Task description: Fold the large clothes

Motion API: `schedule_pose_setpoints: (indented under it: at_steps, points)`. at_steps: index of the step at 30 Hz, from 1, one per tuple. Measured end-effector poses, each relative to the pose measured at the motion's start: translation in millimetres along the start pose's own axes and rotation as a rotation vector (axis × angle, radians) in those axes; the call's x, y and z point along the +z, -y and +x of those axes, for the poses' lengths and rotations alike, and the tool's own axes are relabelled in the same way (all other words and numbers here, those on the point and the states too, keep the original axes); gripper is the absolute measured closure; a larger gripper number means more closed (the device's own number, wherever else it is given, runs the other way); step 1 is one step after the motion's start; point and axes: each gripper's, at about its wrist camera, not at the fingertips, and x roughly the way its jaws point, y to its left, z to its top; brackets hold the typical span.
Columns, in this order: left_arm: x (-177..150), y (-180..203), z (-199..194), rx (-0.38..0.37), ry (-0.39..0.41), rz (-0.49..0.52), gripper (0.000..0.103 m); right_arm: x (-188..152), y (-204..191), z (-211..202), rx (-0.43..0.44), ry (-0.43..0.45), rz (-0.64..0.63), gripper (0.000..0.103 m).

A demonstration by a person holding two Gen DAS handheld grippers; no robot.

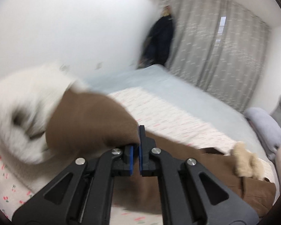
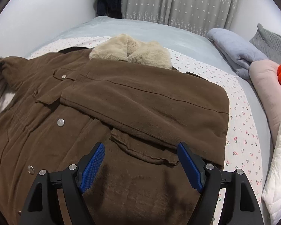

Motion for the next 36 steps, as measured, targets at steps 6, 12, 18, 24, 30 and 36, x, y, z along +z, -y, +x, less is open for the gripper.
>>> schedule_pose_setpoints:
  at_steps: [6, 12, 18, 24, 30, 36]
  points:
    - [22.6, 92.9, -24.5, -0.204, 0.038, 0.12, 0.098, 5.4, 9.1, -1.7, 0.025, 0.026, 0.059, 0.021]
    - [15.5, 177.4, -40.7, -0.385, 0.012, 0.212, 0.098, 12.0, 16.0, -4.4, 0.038, 0.048, 0.086, 0.021]
    - [-29.6, 255.4, -53.0, -0.552, -0.104, 0.284, 0.098, 12.5, 29.3, -8.1, 0.054, 0.062, 0.14, 0.021]
    - [-125.4, 301.9, -41.9, -0.641, -0.345, 0.426, 0.098, 8.8, 47.8, -9.5, 0.058, 0.056, 0.196, 0.021]
    - [-213.9, 288.7, -12.4, -0.61, -0.643, 0.531, 0.094, 5.6, 60.3, -5.0, 0.081, 0.036, 0.239, 0.021]
    - [-182.8, 273.2, -38.3, -0.693, -0.71, 0.481, 0.041, 17.0, 52.6, 1.6, 0.119, 0.023, 0.239, 0.021]
